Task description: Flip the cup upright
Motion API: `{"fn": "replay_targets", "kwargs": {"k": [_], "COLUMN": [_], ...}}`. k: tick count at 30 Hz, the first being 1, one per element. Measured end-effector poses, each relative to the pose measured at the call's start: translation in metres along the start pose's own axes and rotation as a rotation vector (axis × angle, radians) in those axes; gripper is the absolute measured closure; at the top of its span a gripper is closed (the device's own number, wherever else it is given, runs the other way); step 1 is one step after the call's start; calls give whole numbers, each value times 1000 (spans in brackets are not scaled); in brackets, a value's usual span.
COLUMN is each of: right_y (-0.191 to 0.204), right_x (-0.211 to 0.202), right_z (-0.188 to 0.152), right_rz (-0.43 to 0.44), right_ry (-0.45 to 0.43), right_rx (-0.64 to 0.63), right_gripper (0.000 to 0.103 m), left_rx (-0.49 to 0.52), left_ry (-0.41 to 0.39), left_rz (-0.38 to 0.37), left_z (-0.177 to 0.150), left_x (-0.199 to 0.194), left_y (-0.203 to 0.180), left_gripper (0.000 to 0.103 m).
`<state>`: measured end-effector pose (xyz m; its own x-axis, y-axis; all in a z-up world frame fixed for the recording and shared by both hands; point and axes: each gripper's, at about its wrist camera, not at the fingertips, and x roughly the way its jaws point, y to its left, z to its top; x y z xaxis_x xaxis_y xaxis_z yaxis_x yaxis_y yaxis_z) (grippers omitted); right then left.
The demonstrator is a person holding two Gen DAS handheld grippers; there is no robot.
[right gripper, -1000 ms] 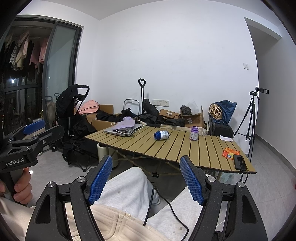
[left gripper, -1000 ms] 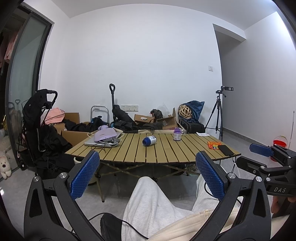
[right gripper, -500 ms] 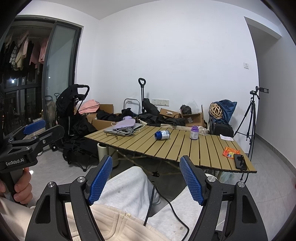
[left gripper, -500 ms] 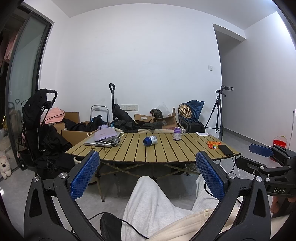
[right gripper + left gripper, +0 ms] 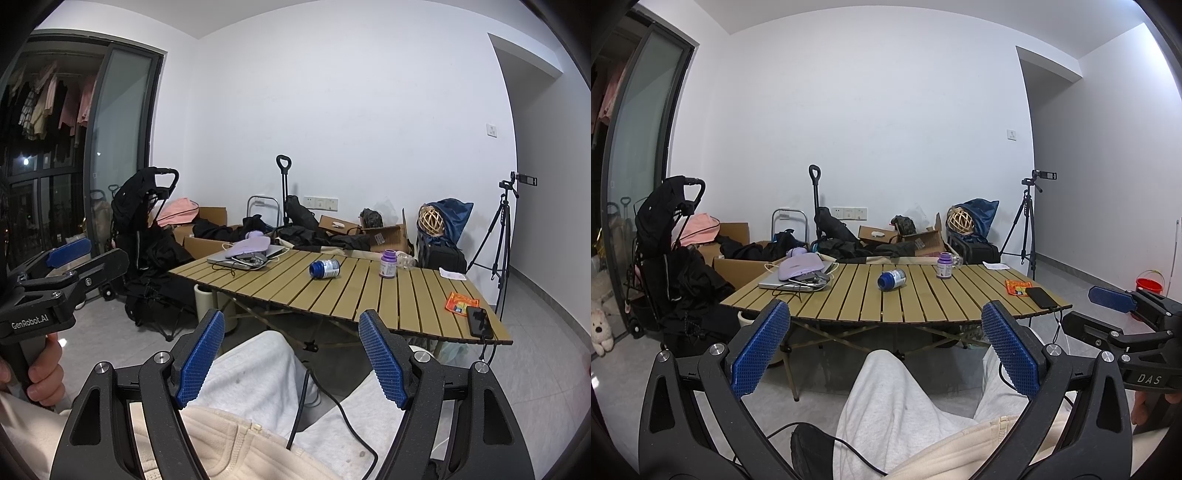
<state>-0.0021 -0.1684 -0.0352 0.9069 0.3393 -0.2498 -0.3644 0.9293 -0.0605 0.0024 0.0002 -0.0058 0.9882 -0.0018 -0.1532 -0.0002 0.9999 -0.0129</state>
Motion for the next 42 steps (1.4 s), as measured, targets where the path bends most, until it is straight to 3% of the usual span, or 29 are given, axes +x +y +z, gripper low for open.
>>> {"fn": "replay_targets", "kwargs": {"k": [10, 14, 18, 23, 26, 34, 39, 42], "right_y": [1, -4, -21, -54, -71, -126, -153, -157], "right_x": [4, 15, 48, 128, 176, 316, 427, 509], "right_z": [-8, -10, -3, 8, 14, 41, 56, 56], "right_rz": [0, 24, 51, 39, 18, 61, 80, 88], "right_ry": [2, 47, 113, 196, 240, 369, 412, 464], "right_rx": [-3, 0, 6, -28, -57, -43, -30, -36], "right_gripper": [23, 23, 23, 23, 23, 23, 23, 23], "left_rx": [-1, -44, -60, -22, 16, -100, -50, -94], "left_ry": [3, 81, 160, 237, 284, 377, 450, 508], "left_rz": [-4, -40, -44, -12, 21, 27, 10, 23], "left_z": [0, -5, -7, -13, -15, -13, -25, -40], "left_x": [1, 19, 66, 142, 210, 364, 463, 525], "left_y": [0, 10, 22, 35, 37, 42, 29, 32], "left_gripper": [0, 0, 0, 0, 0, 0, 0, 0]}}
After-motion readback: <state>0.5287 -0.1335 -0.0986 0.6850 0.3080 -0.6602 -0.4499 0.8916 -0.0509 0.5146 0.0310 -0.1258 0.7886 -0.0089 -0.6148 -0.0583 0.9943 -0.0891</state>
